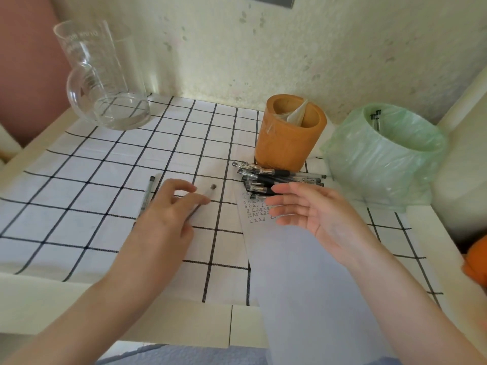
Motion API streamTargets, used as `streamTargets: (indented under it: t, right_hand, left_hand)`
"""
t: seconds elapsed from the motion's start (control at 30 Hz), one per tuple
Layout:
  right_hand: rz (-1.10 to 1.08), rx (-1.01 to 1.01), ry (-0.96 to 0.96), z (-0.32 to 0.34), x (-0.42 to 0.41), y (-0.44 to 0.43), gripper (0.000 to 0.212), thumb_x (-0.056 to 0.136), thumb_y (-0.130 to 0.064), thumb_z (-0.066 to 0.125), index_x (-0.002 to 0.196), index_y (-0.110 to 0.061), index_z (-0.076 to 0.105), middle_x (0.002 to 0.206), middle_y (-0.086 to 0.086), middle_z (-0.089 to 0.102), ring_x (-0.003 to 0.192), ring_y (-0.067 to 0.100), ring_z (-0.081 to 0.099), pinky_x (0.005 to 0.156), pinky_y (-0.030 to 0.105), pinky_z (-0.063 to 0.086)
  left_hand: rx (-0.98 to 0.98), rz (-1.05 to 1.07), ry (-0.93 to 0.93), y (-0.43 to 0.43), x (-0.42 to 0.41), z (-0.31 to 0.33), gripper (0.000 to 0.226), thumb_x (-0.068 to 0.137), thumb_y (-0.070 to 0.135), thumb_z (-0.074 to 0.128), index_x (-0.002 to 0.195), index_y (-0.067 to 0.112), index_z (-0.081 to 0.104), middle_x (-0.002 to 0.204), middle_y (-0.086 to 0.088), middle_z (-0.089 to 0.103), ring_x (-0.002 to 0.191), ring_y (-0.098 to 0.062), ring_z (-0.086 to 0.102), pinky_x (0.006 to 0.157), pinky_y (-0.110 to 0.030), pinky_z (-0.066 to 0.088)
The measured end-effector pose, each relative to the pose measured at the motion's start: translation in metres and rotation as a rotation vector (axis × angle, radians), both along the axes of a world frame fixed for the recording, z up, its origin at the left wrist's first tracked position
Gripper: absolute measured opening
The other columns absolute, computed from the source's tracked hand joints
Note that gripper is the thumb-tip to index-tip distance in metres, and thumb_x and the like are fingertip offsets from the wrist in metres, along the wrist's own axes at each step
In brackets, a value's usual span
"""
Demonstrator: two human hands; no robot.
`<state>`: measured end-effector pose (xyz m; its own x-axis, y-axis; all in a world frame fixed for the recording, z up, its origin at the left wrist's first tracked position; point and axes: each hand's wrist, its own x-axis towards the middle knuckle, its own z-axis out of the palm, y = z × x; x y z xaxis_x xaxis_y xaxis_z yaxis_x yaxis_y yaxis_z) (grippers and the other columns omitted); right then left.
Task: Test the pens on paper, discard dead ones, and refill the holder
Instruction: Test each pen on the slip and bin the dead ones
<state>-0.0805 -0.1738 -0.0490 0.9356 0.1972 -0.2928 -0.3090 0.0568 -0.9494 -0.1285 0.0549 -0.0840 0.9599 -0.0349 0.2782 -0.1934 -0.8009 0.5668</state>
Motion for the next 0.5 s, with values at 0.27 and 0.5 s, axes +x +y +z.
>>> streamTargets:
  t: [0.27,0.5]
  right_hand:
    - [0.246,-0.065,-0.081,-0.002,-0.015,0.02,0.028,0.083,-0.034,0.059,0.093,-0.011,0.072,0.066,0.006,0.06,0.053,0.017,0.049,0.052,0.03,0.046]
    - [0.043,0.041,-0.192,-0.001,-0.012,0.016,0.032,0.084,-0.026,0.056,0.092,0.003,0.067,0.061,0.007,0.057,0.051,0.019,0.05,0.051,0.029,0.048]
  left_hand:
    - [-0.531,-0.262,0.025,-0.042,-0.011,0.029,0.038,0.077,-0.008,0.064,0.101,0.02,0.057,0.11,0.006,0.053,0.099,-0.008,0.059,0.074,-0.014,0.051]
    - [-0.601,-0.152,0.32,-0.049,-0.012,0.02,0.015,0.091,0.021,0.052,0.102,0.03,0.055,0.085,0.011,0.067,0.073,-0.002,0.063,0.065,-0.015,0.051]
